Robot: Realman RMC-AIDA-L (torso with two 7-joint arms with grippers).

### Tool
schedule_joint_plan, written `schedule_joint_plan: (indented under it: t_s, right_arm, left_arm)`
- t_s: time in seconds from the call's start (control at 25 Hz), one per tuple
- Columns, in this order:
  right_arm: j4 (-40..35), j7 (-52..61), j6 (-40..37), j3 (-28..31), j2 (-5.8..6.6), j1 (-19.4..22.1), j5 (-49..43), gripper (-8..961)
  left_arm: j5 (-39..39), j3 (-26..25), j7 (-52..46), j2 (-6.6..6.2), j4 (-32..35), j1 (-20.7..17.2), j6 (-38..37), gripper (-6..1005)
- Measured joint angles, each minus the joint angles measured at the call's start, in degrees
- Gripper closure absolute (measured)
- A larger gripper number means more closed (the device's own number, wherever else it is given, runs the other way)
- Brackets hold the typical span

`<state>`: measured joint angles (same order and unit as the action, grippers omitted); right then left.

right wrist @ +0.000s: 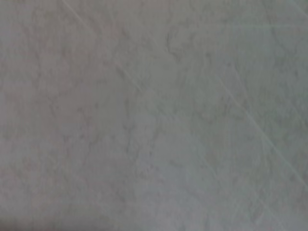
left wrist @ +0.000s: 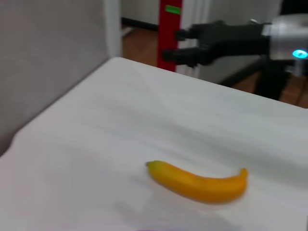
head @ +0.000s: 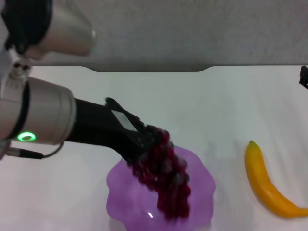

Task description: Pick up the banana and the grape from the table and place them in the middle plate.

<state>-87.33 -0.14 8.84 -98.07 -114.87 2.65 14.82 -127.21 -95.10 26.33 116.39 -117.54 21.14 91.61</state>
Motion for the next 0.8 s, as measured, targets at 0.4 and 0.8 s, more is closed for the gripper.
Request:
schedule_joint_plan:
  t_s: [0.4,0.8]
  right_arm:
    - [-0.1,0.0,0.0,-0.1,0.0,-0.2,-0.2,198]
    - [-0.1,0.0,0.0,-0.2,0.0,-0.2,-0.3,198]
  left_arm:
    - [0.0,6.2,0.6,0.05,4.9,3.3,-3.8,944]
    - [-3.3,8.4,1.2,0.14,12.4,5.4,-8.3,944]
